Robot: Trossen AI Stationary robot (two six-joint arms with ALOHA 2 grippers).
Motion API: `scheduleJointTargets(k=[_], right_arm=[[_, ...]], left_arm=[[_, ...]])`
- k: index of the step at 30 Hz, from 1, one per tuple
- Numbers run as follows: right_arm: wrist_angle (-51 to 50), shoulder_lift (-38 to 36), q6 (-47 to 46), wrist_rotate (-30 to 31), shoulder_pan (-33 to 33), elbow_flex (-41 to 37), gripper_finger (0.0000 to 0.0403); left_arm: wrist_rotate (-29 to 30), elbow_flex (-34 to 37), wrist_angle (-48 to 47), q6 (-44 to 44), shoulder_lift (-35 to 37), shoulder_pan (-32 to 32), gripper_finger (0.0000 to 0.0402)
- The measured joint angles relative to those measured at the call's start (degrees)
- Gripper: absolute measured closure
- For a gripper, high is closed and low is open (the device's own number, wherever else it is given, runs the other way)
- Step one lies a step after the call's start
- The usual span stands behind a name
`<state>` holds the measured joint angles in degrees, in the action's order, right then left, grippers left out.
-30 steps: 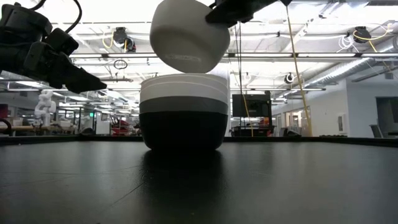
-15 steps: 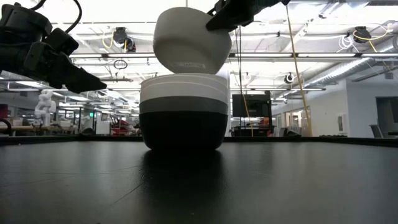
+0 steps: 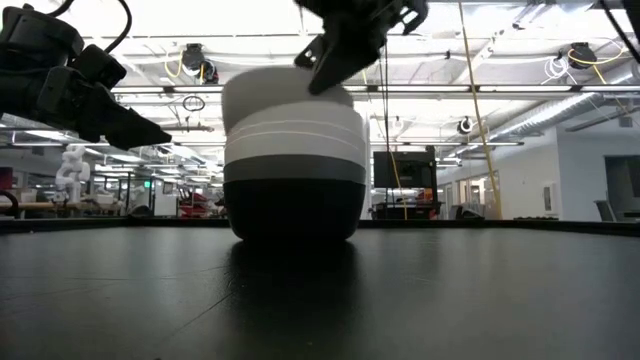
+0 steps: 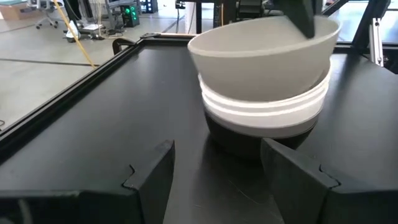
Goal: Nest bowls inside each other
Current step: Stack the light gray bowl on the white bowl
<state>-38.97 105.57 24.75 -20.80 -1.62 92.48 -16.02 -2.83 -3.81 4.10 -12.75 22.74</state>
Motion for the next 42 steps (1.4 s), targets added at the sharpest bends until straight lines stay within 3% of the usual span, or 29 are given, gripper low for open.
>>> scheduleJointTargets(k=[19, 26, 42], right_arm=[[-2.11, 2.26, -4.18, 6.08, 3.62, 1.78, 0.0403], [1.48, 2.26, -6.54, 8.65, 3.79, -0.49, 0.0403], [4.70, 2.13, -8.95, 9.26, 3.79, -3.35, 0.0403]], left_arm=[[-1.92, 0.00, 0.15, 0.20, 0.00, -0.01, 0.0163], [-1.93, 0.00, 0.15, 0.16, 0.00, -0.02, 0.0163], [-1.92, 0.00, 0.16, 0.15, 0.00, -0.01, 0.0163]])
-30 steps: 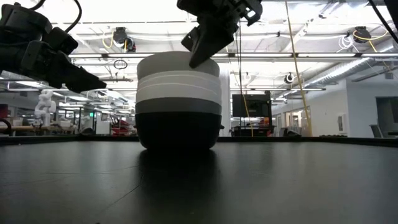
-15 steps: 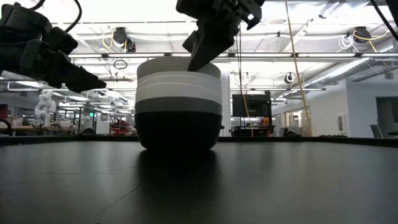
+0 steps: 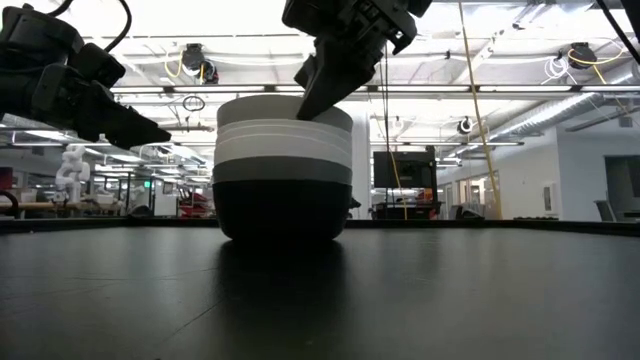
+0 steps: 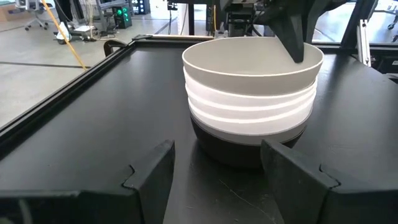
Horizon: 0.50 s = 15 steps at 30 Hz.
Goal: Nest bowls inside each other
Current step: Stack the light gray bowl on the white bowl
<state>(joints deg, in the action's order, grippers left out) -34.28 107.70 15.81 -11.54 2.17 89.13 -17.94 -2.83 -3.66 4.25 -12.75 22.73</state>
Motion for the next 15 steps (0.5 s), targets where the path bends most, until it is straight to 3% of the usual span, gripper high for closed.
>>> scheduleJointTargets(k=[15], right_arm=[[-0.40, -0.37, -4.97, 1.13, -0.02, -0.07, 0.0403]], left_arm=[[0.01, 0.00, 0.00, 0.00, 0.00, -0.01, 0.0163]])
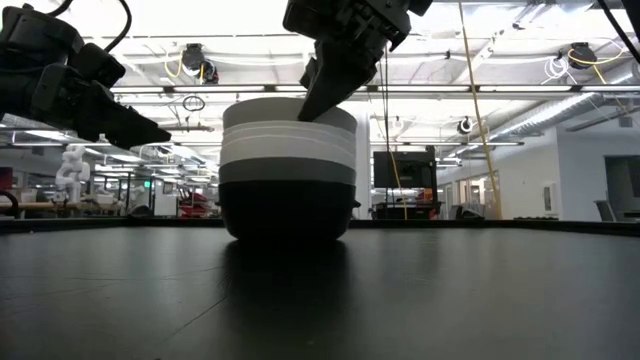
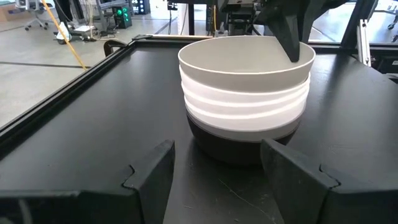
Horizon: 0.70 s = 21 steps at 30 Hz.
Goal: Nest bowls inside each other
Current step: Stack the light gray bowl on the white bowl
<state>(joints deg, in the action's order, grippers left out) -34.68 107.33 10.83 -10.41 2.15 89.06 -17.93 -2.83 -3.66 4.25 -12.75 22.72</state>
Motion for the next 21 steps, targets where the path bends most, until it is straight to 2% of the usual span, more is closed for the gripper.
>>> scheduleJointTargets(k=[9, 12, 21], right_arm=[[-3.62, 0.07, -4.24, 0.61, 0.53, 2.19, 0.0403], [-3.38, 0.07, -7.09, 4.24, 0.96, 2.27, 0.0403], [-3.85, 0.07, -7.87, 6.41, 2.84, 2.29, 0.0403]], left_arm=[[0.00, 0.00, 0.02, -0.23, 0.00, 0.01, 0.0163], [0.00, -0.01, 0.02, -0.24, 0.00, 0.02, 0.0163], [0.00, 0.00, 0.02, -0.24, 0.00, 0.00, 0.0163]])
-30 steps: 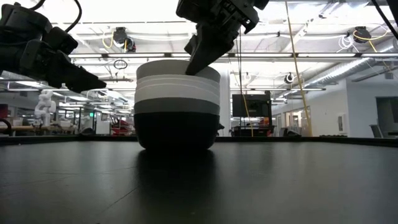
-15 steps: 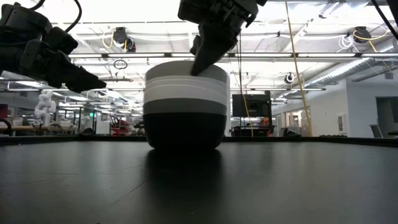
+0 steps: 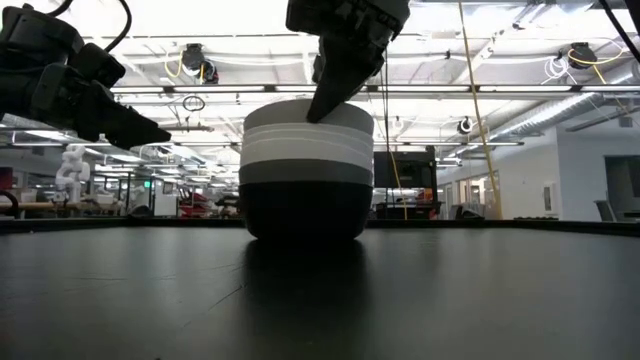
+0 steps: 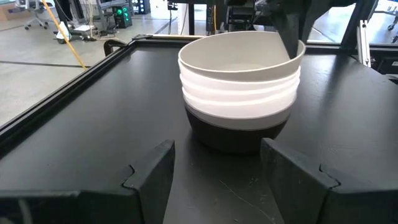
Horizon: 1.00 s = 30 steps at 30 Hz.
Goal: Nest bowls inside each other
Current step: Stack the light gray bowl on the white bowl
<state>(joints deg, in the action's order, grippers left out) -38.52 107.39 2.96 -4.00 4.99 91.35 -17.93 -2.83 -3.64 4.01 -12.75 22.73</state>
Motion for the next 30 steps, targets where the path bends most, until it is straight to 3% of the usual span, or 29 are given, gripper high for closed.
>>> scheduleJointTargets(k=[7, 17, 30], right_arm=[[0.48, 0.01, 2.03, -0.21, 1.73, -0.45, 0.0403], [6.46, -0.31, 9.82, 0.14, 2.45, -7.40, 0.0402], [5.74, -3.18, 11.60, -0.77, 2.59, -7.93, 0.0403]], left_arm=[[0.00, 0.00, 0.00, 0.00, 0.00, 0.01, 0.0163], [0.00, 0.00, 0.00, 0.02, 0.01, 0.01, 0.0163], [-1.52, -0.01, 1.87, -3.56, 0.00, 0.01, 0.0163]])
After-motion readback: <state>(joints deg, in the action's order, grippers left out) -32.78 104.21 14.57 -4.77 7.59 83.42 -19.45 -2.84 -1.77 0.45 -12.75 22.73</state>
